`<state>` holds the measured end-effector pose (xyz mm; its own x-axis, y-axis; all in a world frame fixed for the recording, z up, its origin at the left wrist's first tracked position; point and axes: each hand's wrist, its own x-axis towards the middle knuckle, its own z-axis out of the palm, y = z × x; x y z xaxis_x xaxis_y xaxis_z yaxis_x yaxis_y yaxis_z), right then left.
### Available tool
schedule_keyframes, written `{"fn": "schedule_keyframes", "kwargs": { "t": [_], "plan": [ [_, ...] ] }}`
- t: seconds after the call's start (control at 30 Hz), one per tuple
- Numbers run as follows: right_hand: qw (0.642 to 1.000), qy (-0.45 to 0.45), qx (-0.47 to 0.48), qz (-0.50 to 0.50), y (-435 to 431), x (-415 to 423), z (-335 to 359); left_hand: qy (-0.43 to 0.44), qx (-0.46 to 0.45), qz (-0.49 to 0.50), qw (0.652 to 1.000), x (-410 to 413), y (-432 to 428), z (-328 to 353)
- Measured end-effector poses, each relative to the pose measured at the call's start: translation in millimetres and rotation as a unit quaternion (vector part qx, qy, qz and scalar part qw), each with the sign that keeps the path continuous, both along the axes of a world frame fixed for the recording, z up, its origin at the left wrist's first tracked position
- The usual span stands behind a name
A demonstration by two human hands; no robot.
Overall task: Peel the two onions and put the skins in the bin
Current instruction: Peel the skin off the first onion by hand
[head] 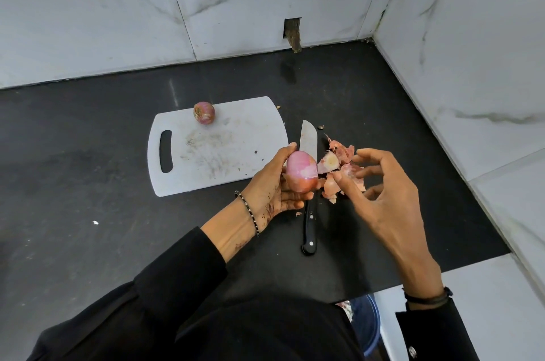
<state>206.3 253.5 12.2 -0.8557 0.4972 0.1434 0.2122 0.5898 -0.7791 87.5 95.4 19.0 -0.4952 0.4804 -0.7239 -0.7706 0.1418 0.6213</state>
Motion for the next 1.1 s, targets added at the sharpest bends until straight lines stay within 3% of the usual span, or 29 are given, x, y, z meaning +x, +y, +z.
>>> {"fn": "schedule_keyframes", "kwargs": {
  "t": [0.13, 0.3, 0.57, 0.77, 0.87, 1.1],
  "plan": [
    [0.992, 0.056, 0.017, 0.108, -13, 3, 11, 0.013, 0.017, 0.014, 1.0, 2, 0, 0],
    [0.978, 0.042, 0.047, 0.199, -21, -4, 9, 0.019, 0.046, -0.024, 0.998, 4, 0, 6],
    [0.994, 0.067, -0.025, 0.088, -22, 0, 13, 0.079, 0.03, -0.104, 0.991, 4, -4, 4],
    [0.987, 0.101, -0.126, -0.009, -24, -1, 9, 0.28, 0.098, -0.15, 0.943, 12, -10, 2],
    [0.978, 0.108, -0.179, -0.016, -26, -2, 9, 0.335, 0.117, -0.16, 0.921, 11, -13, 0],
    [0.958, 0.117, -0.259, 0.022, -32, -4, 7, 0.387, 0.101, -0.118, 0.909, -4, -13, 3]
  ]
}}
